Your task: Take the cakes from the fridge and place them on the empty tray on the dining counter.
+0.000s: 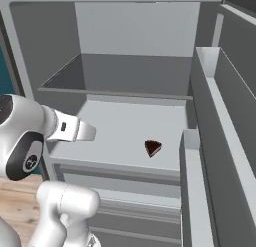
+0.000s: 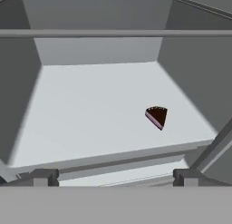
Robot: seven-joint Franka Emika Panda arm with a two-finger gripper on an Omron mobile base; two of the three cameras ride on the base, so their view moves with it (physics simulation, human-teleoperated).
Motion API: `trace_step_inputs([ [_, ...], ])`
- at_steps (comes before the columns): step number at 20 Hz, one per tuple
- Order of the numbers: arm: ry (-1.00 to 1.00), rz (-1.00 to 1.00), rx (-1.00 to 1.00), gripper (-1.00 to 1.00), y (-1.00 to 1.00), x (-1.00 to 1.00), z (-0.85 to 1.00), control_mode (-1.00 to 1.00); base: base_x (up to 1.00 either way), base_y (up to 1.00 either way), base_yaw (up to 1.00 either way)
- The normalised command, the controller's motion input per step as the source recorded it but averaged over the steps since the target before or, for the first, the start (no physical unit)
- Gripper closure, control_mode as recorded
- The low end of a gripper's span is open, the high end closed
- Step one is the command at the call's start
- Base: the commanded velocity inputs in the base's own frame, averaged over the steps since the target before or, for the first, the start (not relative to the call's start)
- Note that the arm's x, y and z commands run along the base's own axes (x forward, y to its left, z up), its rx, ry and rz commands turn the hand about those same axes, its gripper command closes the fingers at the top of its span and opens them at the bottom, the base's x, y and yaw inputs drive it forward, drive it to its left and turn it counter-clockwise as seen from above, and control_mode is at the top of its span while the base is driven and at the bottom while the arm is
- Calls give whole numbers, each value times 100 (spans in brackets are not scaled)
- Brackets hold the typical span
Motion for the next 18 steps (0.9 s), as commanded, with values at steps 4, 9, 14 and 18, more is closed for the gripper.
trace_step_inputs([
  [4, 0, 0, 0, -100, -9, 0, -4, -100, 0, -6, 0],
  [9, 0, 0, 0, -100, -75, -1, -16, -100, 0, 0, 0],
  [14, 5, 1, 0, -100, -28, 16, -10, -100, 0, 0, 0],
  [18, 11, 0, 0, -100, -3, 31, -16, -100, 0, 0, 0],
])
